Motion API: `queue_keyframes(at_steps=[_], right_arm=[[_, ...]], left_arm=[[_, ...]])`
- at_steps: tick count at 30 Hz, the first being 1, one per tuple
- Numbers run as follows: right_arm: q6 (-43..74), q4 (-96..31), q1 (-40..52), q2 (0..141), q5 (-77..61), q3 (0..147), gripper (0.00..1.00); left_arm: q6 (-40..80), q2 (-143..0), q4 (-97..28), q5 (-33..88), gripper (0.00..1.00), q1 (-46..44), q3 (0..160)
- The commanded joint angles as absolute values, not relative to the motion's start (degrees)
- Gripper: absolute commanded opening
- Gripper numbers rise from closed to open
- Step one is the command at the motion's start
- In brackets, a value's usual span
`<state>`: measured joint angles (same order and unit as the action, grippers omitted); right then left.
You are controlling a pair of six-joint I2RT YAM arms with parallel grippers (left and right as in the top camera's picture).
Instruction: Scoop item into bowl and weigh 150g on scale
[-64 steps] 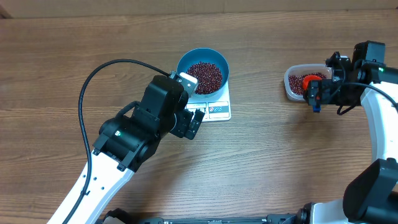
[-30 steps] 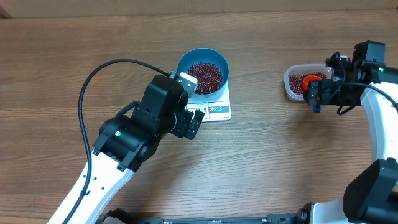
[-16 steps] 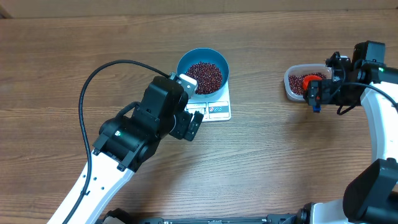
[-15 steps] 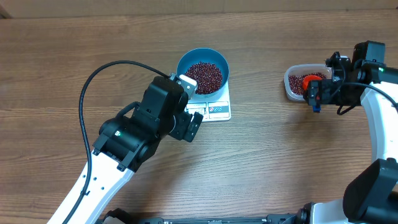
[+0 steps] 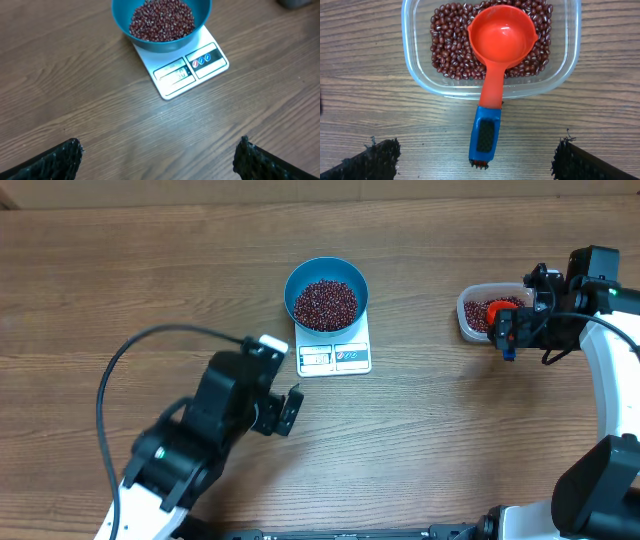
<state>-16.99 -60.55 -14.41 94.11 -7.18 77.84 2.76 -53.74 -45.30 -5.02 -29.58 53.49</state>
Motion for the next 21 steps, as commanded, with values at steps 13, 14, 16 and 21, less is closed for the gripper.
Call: queue_keyframes(at_steps=[13, 14, 16, 21], right_arm=[[-17.43, -60.34, -14.22, 92.53, -7.14, 79.53, 1.00], [-17.43, -60.34, -14.22, 92.53, -7.14, 79.53, 1.00], [-17.43, -60.34, -14.22, 92.53, -7.14, 79.53, 1.00], [-17.43, -60.34, -14.22, 92.53, -7.14, 79.53, 1.00]], left_arm=[[11.86, -27.00, -29.43, -2.85, 1.00, -20.34, 30.89], [11.84, -25.69, -28.45, -2.90, 1.00, -19.84, 29.98], [11.84, -23.53, -26.30, -2.92, 0.99, -18.83, 28.27], [11.84, -18.24, -17.82, -2.61, 1.00, -14.98, 22.61]])
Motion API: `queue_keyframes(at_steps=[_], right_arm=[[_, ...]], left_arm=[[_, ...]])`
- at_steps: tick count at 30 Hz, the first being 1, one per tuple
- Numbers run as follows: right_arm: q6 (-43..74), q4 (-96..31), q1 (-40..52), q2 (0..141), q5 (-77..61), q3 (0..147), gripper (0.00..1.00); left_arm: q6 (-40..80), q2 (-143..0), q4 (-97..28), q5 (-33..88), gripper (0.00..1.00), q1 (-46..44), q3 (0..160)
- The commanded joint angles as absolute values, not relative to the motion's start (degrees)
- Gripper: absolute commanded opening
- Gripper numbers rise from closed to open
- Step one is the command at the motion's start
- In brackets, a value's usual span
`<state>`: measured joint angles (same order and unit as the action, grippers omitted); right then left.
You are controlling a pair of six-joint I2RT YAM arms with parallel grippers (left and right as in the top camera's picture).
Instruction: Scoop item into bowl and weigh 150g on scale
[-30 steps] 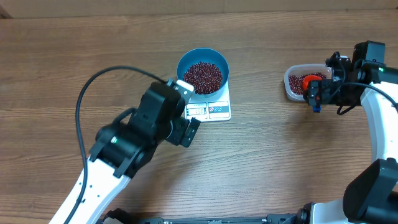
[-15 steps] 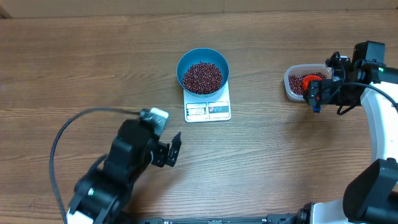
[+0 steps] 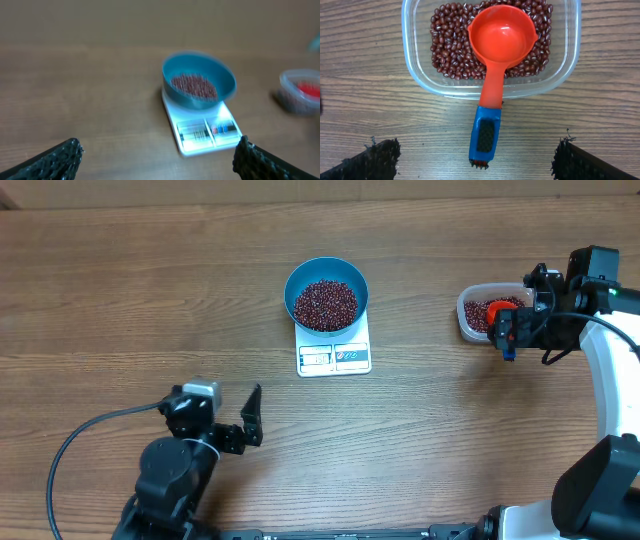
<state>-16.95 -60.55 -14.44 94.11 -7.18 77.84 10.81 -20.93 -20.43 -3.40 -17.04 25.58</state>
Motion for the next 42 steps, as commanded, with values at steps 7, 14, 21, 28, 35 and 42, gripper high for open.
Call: queue_keyframes(at_steps=[7, 14, 21, 28, 35, 42], right_arm=[[-17.43, -60.34, -14.22, 92.53, -7.11, 79.53, 1.00], [-17.43, -60.34, -14.22, 92.53, -7.14, 79.53, 1.00], [-17.43, -60.34, -14.22, 92.53, -7.14, 79.53, 1.00], [-17.43, -60.34, -14.22, 92.53, -7.14, 79.53, 1.00], [-17.43, -60.34, -14.22, 92.53, -7.14, 79.53, 1.00], [-17.43, -60.34, -14.22, 92.53, -7.14, 79.53, 1.00]], left_arm=[[11.86, -11.11, -6.15, 0.40, 1.00, -9.30, 14.17], [11.84, -5.52, 2.50, 0.73, 1.00, -5.87, 7.49], [11.84, -0.12, 10.50, 1.10, 1.00, -2.70, 0.27], [8.86, -0.19, 9.21, 1.15, 1.00, -1.78, 0.27], [5.48, -0.19, 1.08, 1.15, 1.00, -1.78, 0.27], [2.00, -0.19, -4.49, 1.52, 1.00, -1.78, 0.27]])
